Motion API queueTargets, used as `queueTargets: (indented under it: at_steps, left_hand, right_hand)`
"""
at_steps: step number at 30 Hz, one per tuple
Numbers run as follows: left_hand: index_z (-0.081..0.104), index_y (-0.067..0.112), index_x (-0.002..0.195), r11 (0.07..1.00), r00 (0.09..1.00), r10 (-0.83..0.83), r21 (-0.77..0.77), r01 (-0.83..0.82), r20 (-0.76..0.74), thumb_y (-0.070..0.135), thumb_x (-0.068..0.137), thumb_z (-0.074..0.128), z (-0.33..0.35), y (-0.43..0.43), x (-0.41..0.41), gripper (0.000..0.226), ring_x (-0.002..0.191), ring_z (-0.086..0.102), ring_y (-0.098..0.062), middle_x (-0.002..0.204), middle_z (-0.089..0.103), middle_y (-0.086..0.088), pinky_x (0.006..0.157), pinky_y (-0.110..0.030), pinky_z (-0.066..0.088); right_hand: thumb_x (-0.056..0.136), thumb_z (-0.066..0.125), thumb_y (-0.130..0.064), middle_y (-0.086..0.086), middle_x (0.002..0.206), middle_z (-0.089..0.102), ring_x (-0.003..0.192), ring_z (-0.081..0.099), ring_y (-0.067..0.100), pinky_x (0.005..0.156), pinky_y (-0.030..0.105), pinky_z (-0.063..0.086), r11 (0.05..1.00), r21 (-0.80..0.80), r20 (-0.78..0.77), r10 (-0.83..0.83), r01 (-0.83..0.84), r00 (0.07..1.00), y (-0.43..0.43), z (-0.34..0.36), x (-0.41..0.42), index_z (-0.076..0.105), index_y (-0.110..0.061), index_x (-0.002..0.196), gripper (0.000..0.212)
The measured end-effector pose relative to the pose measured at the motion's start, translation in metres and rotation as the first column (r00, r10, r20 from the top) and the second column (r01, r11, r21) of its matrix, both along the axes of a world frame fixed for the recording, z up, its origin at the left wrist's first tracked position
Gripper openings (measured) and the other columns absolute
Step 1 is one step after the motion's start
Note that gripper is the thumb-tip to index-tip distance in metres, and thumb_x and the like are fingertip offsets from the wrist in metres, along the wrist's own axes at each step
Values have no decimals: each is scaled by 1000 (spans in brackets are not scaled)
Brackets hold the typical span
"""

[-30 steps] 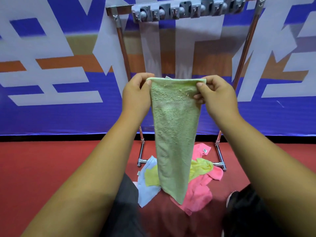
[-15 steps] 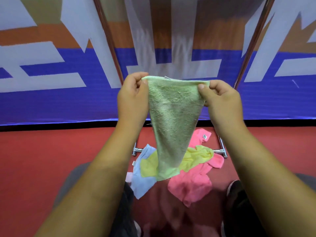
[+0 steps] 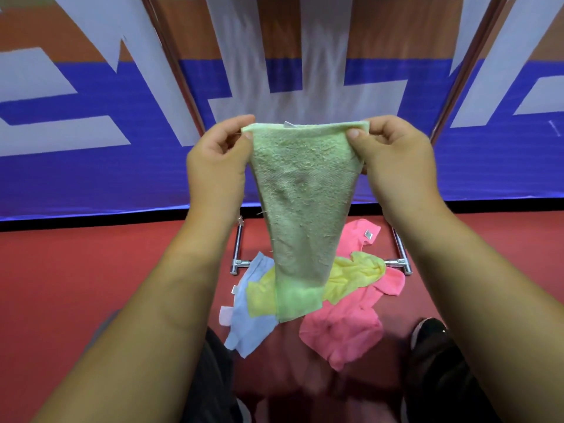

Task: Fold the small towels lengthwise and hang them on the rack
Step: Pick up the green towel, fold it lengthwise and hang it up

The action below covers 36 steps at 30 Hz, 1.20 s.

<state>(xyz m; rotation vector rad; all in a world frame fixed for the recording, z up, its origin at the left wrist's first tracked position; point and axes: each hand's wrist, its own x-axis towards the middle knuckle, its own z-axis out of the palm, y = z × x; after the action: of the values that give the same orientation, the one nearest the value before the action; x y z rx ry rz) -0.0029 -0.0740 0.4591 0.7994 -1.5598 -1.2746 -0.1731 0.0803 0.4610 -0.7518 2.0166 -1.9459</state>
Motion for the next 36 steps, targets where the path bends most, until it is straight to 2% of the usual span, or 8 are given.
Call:
queueTargets:
  at_steps: [5,13,17,19,23,31,34,36]
  left_hand:
    - [81,18,122,983,989,-60,166,83,-138,15,97,73,1,-2,-8,26,99,71,-24,115,80,-14,98,-48,58]
    - [79,17,122,981,982,-109,146,132,-153,14,103,69,8,5,-6,22,100,70,-26,115,78,-23,101,-51,58]
    - [83,23,118,990,990,-87,104,99,-113,21,100,72,9,4,-5,21,92,66,-29,103,78,-18,96,-64,57]
    - [82,21,120,993,992,-79,81,87,-95,20,101,70,10,7,-4,22,96,74,-30,107,81,-11,92,-61,60]
    - [79,15,127,991,991,-91,90,99,-95,16,103,69,11,14,-4,26,113,76,-33,112,82,-10,95,-55,64]
    - [81,17,120,975,991,-38,213,65,-125,14,100,72,9,30,-12,23,92,71,-25,109,79,-18,93,-62,62]
    - [83,19,113,958,988,-36,275,76,-148,14,96,72,5,37,-19,21,88,64,-23,102,78,-21,93,-66,58]
    - [83,18,111,940,986,-24,332,79,-167,12,94,72,3,35,-21,21,85,65,-22,95,76,-14,88,-59,62]
  right_hand:
    - [94,77,-26,-3,80,79,78,70,12,88,59,63,999,-37,67,-8,11,998,-2,1,0,84,-20,96,9]
    - [96,76,-27,5,85,78,81,69,13,91,62,61,998,-56,89,-31,36,996,1,4,3,83,-20,95,10]
    - [95,74,-30,17,97,80,81,69,15,89,63,61,998,-45,71,-48,51,996,2,4,5,82,-17,93,14]
    - [94,75,-31,14,95,82,82,71,16,90,62,61,998,-43,89,-50,54,995,3,5,6,82,-18,92,15]
    - [94,76,-29,3,83,79,77,69,14,87,58,62,997,-37,109,-63,67,992,5,7,8,82,-19,89,13]
    - [96,74,-26,18,92,78,75,65,14,77,50,62,994,-6,80,-104,105,991,4,9,14,81,-12,93,16]
    - [96,72,-25,6,78,71,72,60,12,67,36,52,994,14,97,-109,108,989,0,4,17,78,-10,92,17]
    - [96,72,-26,-2,75,70,67,61,10,65,29,51,990,41,158,-143,138,977,-1,2,15,79,-11,92,17]
